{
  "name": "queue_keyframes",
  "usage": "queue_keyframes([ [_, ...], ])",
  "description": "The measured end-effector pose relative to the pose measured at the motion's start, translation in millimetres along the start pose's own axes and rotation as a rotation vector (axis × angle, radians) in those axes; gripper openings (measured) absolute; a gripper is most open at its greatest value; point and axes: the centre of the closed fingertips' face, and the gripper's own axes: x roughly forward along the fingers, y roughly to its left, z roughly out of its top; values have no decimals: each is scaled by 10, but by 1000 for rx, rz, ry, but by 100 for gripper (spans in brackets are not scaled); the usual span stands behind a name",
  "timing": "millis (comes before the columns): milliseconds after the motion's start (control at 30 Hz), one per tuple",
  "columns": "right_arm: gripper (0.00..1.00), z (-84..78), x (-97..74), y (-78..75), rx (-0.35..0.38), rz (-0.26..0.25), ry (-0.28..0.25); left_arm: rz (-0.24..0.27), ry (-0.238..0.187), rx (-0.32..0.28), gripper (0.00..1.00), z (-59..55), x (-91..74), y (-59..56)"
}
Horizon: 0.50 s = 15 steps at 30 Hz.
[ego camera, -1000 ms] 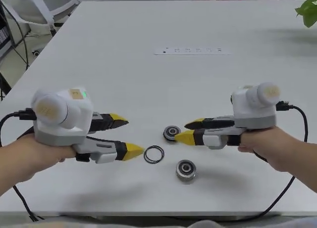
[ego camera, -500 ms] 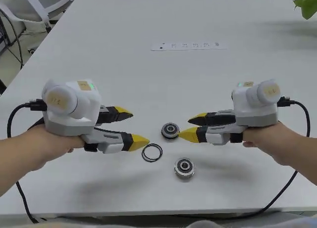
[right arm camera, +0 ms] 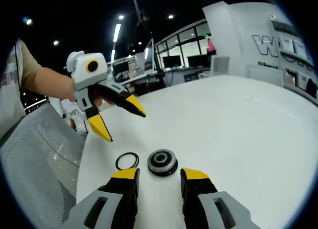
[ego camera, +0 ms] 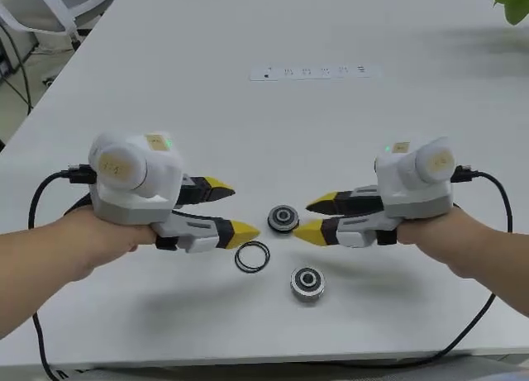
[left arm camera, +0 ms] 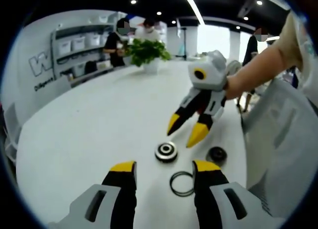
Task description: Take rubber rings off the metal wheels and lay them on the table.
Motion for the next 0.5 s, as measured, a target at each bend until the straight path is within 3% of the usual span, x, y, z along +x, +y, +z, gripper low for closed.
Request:
queue_keyframes([
  [500,31,-71,112,-33,-40,12,26,-27,8,-3,40,-27,219,-3],
])
